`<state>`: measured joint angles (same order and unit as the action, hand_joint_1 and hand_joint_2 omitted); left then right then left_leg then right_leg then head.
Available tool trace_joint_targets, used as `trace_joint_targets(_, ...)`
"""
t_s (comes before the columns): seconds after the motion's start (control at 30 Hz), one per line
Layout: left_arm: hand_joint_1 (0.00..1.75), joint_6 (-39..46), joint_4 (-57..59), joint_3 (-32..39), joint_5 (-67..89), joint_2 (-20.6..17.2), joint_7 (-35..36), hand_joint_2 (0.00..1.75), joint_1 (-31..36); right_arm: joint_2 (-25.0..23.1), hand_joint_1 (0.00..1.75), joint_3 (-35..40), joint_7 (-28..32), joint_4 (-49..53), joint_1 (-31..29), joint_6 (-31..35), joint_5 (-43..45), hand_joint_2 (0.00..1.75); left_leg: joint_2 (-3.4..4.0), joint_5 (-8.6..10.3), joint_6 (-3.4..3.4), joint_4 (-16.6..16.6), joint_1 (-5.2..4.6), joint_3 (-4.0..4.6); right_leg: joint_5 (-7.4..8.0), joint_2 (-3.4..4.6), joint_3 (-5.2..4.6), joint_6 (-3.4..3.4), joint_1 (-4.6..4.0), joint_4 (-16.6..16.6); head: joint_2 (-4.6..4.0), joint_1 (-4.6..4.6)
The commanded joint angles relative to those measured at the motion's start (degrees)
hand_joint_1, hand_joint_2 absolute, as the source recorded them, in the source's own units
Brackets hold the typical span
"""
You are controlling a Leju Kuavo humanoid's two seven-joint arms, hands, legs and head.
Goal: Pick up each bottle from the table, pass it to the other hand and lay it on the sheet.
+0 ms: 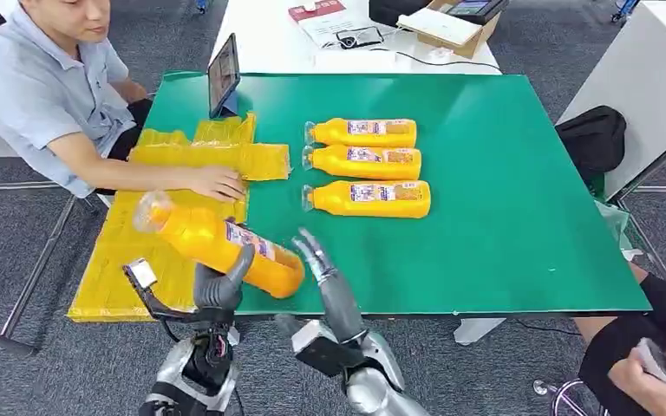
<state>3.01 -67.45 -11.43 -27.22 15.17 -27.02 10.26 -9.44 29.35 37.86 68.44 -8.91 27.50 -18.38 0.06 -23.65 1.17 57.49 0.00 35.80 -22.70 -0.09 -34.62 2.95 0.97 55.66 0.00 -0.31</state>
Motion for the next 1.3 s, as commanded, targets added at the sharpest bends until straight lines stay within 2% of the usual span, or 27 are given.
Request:
trace_joint_targets(0.03,1.75,33.14,23.37,-0.29,37.87,-7.38,-6.26,1.75,16.85,0.29,0.0,-8.78,2.14,20.66,4.25,12.5,-1.5,0.0,-0.22,0.0,-0.08,0.0,0.02,-0.12,-0.09,-0.21,0.16,-0.12,-0.03,0.04,0.0,-0.02)
trace_joint_targets(0.07,1.75,32.59,24.29,0.22,38.03,-7.45,-6.35,1.75,17.63,0.34,0.0,-8.85,2.14,20.61,4.19,12.5,-1.42,0.0,-0.27,0.04,-0.08,0.01,0.01,-0.06,-0.08,-0.28,0.11,-0.12,-0.02,0.07,0.0,0.0)
trace_joint_targets(0.1,1.75,35.44,27.01,-0.09,41.8,-7.94,-5.76,1.75,19.07,-0.62,0.0,-10.69,2.14,21.82,4.35,12.5,-3.16,0.0,-0.2,0.06,-0.07,-0.02,0.01,-0.06,-0.06,-0.21,0.09,-0.1,-0.01,0.05,0.0,-0.04)
trace_joint_targets(0.17,1.75,36.99,28.49,7.73,61.73,-6.15,-2.37,1.75,20.97,-2.2,0.0,-11.91,2.14,24.24,4.55,12.5,-4.27,0.0,-0.2,0.05,-0.07,0.01,0.02,-0.09,-0.07,-0.2,0.13,-0.1,-0.02,0.07,0.0,-0.02)
trace_joint_targets(0.23,1.75,36.99,29.4,13.36,75.53,-5.34,0.27,1.75,22.57,-0.89,0.0,-9.85,2.14,21.17,3.78,12.5,-2.64,0.0,-0.04,-0.03,-0.09,0.08,0.05,-0.16,-0.09,-0.04,0.17,-0.12,-0.05,0.11,0.0,-0.02)
trace_joint_targets(0.27,1.75,36.99,30.0,13.85,77.59,-5.46,0.87,1.75,23.13,-0.83,0.0,-9.02,2.14,19.86,3.48,12.5,-2.25,0.0,0.03,0.01,-0.07,0.03,0.07,-0.12,-0.01,0.02,0.14,-0.09,-0.07,0.03,0.0,0.0)
trace_joint_targets(0.33,1.75,36.35,36.85,12.02,83.53,-7.03,3.62,1.75,27.42,0.2,0.0,-6.77,2.14,17.23,2.59,12.5,-1.03,0.0,0.01,-0.04,-0.09,0.03,0.09,-0.22,-0.06,0.0,0.26,-0.12,-0.09,0.03,0.0,-0.02)
trace_joint_targets(0.43,1.75,32.93,41.93,11.86,82.31,-7.79,4.61,1.75,30.94,0.79,0.0,-5.99,2.14,17.55,2.71,12.5,-0.4,0.0,-0.05,-0.02,-0.09,0.03,0.08,-0.24,-0.08,-0.06,0.28,-0.13,-0.08,0.05,0.0,-0.02)
trace_joint_targets(0.47,1.75,33.63,44.22,8.85,85.84,-9.1,8.55,1.75,32.47,1.3,0.0,-5.5,2.14,16.74,2.7,12.5,0.25,0.0,-0.02,0.0,-0.08,0.04,0.07,-0.16,-0.04,-0.03,0.2,-0.11,-0.07,0.05,0.0,-0.02)
trace_joint_targets(0.6,1.75,33.63,44.22,8.85,85.84,-9.1,8.55,1.75,32.47,1.3,0.0,-5.5,2.14,16.74,2.7,12.5,0.25,0.0,-0.04,0.01,-0.08,0.01,0.08,-0.16,-0.02,-0.03,0.21,-0.09,-0.08,0.0,0.0,-0.02)
trace_joint_targets(0.77,1.75,20.44,50.97,0.13,96.99,-12.98,21.63,1.75,35.54,2.72,0.0,-6.06,2.14,13.27,2.34,11.07,2.98,0.0,0.0,-0.03,-0.09,-0.02,0.09,-0.29,-0.06,0.0,0.33,-0.11,-0.09,0.0,0.0,-0.02)
trace_joint_targets(0.8,1.69,17.83,51.28,-0.29,97.59,-13.09,22.72,1.75,35.59,2.57,0.0,-6.48,2.14,12.92,2.33,10.47,3.02,0.0,0.04,0.01,-0.06,-0.02,0.07,-0.18,0.0,0.04,0.22,-0.07,-0.07,-0.02,0.0,-0.02)
trace_joint_targets(0.83,1.71,13.31,51.69,-0.4,97.77,-13.07,23.36,1.75,35.4,2.16,0.0,-7.38,2.14,12.51,2.39,9.19,3.49,0.0,0.07,-0.06,-0.09,-0.01,0.1,-0.32,-0.05,0.08,0.36,-0.12,-0.1,-0.02,0.0,-0.02)
trace_joint_targets(0.87,1.55,8.62,51.52,2.6,94.13,-12.68,21.36,1.75,34.81,1.78,0.0,-8.09,2.14,12.24,2.37,7.53,4.24,0.0,0.06,-0.03,-0.08,-0.01,0.08,-0.25,-0.03,0.06,0.29,-0.09,-0.08,-0.01,0.0,-0.02)
trace_joint_targets(0.9,0.42,6.59,51.3,4.71,91.5,-12.58,19.35,1.75,33.88,1.68,0.0,-8.25,2.14,12.35,2.26,7.25,4.12,0.0,0.05,0.01,-0.06,-0.03,0.06,-0.2,-0.01,0.04,0.23,-0.07,-0.05,-0.01,0.0,0.0)
trace_joint_targets(0.93,0.0,7.89,51.02,3.67,92.51,-12.83,18.42,1.75,33.22,1.73,0.0,-8.1,2.14,12.38,2.21,7.18,4.33,0.0,0.09,-0.02,-0.07,-0.03,0.07,-0.26,-0.02,0.08,0.28,-0.09,-0.07,-0.02,0.0,-0.02)
trace_joint_targets(1.23,0.0,10.29,50.36,2.69,93.21,-12.75,16.52,1.75,32.19,1.89,0.0,-7.79,2.14,11.91,2.06,7.58,4.2,0.0,0.14,-0.12,-0.12,-0.02,0.08,-0.46,-0.1,0.15,0.47,-0.17,-0.09,0.01,0.0,-0.04)
trace_joint_targets(1.27,0.0,10.57,50.1,2.9,92.76,-12.5,15.69,0.0,31.99,1.9,0.0,-7.82,2.14,11.79,1.99,7.58,4.28,0.0,0.13,-0.07,-0.1,-0.04,0.07,-0.39,-0.06,0.14,0.41,-0.14,-0.07,-0.01,0.0,-0.02)
trace_joint_targets(1.3,0.0,9.84,49.82,3.31,91.74,-12.0,13.93,0.0,31.76,2.0,0.0,-7.81,2.14,11.7,1.89,7.88,4.12,0.0,0.09,-0.03,-0.08,-0.05,0.05,-0.31,-0.03,0.1,0.33,-0.1,-0.05,-0.01,0.0,-0.02)
